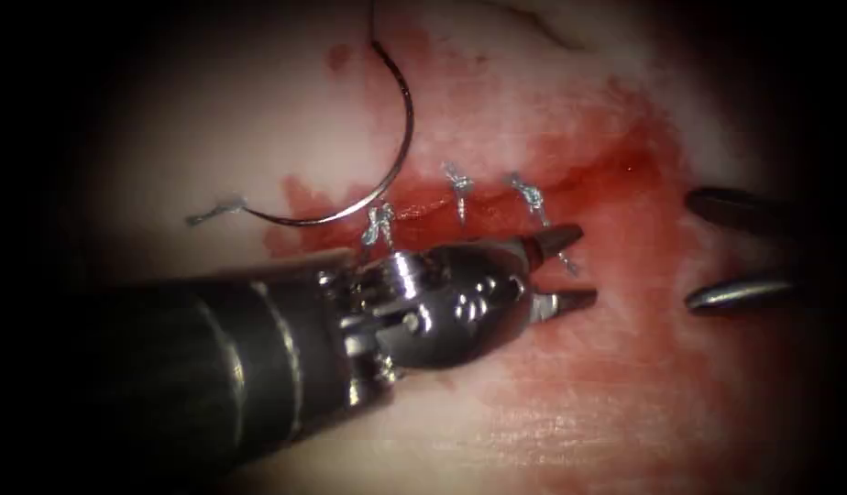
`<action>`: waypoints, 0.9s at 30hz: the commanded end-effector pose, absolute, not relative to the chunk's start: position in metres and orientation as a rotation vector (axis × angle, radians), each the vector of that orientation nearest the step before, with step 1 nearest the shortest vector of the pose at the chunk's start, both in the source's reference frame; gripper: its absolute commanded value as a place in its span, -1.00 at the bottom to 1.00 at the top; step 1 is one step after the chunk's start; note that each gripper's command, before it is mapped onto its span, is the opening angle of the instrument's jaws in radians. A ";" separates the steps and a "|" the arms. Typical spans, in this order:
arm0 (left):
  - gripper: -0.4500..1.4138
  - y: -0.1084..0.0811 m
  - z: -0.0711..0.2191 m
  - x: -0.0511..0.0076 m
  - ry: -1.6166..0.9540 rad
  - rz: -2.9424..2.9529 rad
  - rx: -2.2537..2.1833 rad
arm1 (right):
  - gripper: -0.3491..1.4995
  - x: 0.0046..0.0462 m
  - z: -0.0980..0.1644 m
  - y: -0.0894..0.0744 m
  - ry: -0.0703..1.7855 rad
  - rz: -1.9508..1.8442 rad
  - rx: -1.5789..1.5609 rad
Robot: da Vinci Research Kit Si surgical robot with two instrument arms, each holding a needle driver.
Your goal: Wound Closure
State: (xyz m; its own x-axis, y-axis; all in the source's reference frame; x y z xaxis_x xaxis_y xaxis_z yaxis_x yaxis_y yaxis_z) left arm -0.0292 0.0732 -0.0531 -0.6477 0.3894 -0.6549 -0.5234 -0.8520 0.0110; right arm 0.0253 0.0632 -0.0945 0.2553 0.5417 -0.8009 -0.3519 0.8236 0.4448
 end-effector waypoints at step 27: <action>-0.89 0.076 -0.057 -0.0257 0.230 2.396 -1.181 | 0.73 0.0301 -0.092 0.064 1.285 0.360 0.093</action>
State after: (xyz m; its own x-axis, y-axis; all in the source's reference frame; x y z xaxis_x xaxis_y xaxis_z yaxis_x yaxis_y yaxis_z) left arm -0.0249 0.0759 -0.0577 -0.5276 0.3253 -0.7848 -0.4679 -0.8823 -0.0511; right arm 0.0292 0.0636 -0.0929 0.2384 0.3107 -0.9201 -0.2085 0.9417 0.2640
